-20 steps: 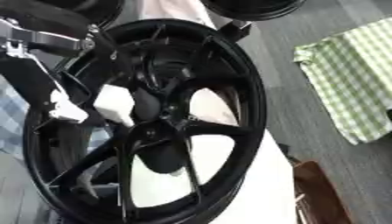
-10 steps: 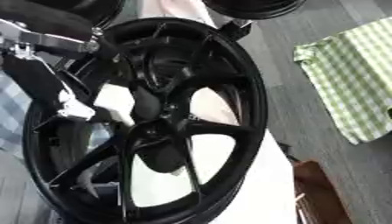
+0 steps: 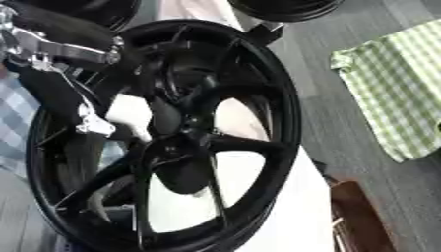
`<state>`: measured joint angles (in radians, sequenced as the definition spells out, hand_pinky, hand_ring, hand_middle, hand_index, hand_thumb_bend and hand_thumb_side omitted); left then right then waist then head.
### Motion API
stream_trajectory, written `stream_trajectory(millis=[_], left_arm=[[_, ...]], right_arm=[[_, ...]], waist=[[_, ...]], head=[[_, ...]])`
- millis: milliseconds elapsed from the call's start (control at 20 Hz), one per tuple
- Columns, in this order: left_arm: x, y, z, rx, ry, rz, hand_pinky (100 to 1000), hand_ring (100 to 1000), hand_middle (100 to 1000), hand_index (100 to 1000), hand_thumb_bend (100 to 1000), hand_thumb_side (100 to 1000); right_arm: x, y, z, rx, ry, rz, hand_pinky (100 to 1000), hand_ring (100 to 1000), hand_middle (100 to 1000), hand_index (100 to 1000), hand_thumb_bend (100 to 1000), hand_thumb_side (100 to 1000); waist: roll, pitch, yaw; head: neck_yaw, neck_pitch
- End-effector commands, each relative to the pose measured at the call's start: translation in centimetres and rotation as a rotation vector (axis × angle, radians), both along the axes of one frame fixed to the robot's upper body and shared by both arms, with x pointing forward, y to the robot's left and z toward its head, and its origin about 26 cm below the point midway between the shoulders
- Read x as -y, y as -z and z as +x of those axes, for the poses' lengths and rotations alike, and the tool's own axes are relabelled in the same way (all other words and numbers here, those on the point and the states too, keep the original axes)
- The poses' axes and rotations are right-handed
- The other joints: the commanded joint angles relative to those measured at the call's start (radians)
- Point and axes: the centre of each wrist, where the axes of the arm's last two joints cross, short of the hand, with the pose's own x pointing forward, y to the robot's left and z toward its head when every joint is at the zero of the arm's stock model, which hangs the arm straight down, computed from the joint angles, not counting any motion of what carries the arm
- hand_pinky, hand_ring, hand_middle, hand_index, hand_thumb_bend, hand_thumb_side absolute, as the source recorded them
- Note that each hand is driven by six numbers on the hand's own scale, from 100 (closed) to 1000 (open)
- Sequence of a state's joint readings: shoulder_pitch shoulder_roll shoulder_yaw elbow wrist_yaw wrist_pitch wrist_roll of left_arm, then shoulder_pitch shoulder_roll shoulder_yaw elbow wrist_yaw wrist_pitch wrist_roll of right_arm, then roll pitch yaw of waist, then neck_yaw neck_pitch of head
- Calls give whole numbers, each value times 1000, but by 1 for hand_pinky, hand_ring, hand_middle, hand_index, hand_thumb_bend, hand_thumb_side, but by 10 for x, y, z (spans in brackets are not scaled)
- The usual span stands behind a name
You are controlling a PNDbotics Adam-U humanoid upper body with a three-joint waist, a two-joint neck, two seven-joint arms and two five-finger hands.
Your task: Pull the pin out of the wheel hub.
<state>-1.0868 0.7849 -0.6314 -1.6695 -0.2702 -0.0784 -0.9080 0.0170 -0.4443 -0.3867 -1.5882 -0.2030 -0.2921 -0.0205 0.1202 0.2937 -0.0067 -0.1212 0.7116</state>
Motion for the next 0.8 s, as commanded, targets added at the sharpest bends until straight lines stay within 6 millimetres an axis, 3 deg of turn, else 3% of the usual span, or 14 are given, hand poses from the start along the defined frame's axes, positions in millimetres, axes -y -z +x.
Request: stream_trajectory(millis=[50,800], left_arm=[[-3,-7,0,29,-9,7,792,765,656,833,418,573],[-3,-7,4,57,-17,24,790,760,654,831,461,446]], right_arm=[[2,-11,2,23,-7,-26,682,740,694,821,675,298],[1,-11,3,25,-13,-21,682,739,694,821,675,298]], waist=[[-11,-13,-2],[-11,-16,-3]], head=[[5,1],[-51,-21]])
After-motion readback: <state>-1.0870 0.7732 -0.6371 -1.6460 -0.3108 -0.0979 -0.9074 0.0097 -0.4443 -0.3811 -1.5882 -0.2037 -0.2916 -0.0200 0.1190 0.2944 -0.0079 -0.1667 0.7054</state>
